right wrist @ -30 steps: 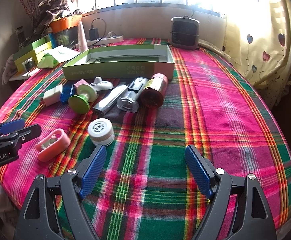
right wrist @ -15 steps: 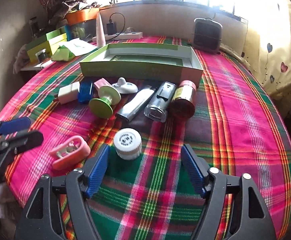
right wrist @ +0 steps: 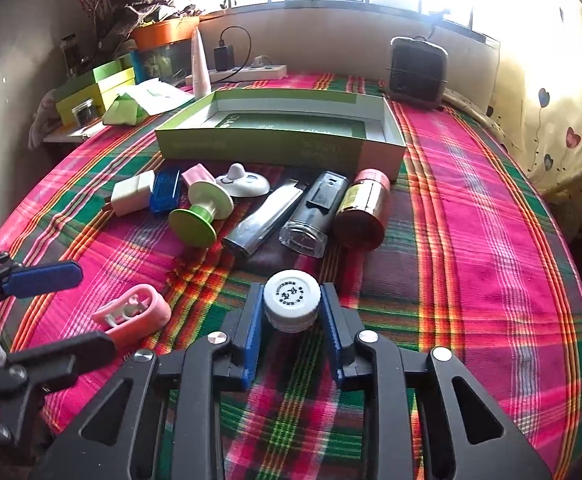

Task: Organize rigid objects
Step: 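Grasp the pink plastic clip with the left gripper while the right gripper grasps the white round jar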

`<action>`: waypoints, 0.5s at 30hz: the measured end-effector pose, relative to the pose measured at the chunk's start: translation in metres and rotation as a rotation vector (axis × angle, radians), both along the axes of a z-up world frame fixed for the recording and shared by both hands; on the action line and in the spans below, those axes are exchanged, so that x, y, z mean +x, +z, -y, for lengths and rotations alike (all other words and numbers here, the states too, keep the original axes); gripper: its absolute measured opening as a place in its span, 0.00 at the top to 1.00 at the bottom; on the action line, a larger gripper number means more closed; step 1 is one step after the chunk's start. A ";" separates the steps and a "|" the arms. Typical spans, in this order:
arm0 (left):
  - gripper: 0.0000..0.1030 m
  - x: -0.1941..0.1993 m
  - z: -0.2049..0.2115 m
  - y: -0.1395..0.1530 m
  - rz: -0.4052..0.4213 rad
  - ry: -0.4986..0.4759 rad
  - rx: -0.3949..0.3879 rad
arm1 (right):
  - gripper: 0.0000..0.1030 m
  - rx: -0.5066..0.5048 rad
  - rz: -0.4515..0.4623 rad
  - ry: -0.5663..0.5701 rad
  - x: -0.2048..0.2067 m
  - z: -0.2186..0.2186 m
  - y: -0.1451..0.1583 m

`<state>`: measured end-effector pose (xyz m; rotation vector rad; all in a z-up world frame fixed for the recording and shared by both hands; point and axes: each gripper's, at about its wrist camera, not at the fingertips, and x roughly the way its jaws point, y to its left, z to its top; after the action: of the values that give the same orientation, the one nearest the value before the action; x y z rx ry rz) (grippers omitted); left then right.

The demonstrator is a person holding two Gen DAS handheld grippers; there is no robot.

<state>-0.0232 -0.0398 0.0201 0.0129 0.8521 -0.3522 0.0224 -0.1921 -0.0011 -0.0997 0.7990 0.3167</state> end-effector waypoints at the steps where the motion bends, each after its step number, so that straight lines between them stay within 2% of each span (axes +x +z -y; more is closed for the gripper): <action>1: 0.38 0.002 0.002 -0.001 -0.004 -0.001 0.006 | 0.72 0.002 0.000 0.000 0.000 0.001 0.000; 7: 0.52 0.009 0.010 -0.010 -0.031 -0.009 0.048 | 0.72 0.022 -0.004 -0.001 -0.003 0.006 0.001; 12: 0.56 0.011 0.015 -0.011 -0.017 -0.020 0.065 | 0.72 0.030 0.000 -0.004 -0.005 0.010 0.002; 15: 0.66 0.011 0.018 -0.011 -0.005 -0.019 0.102 | 0.72 0.035 -0.002 -0.006 -0.005 0.011 0.002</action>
<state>-0.0121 -0.0580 0.0093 0.1150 0.8751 -0.3267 0.0178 -0.2032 0.0012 -0.0642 0.7949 0.3250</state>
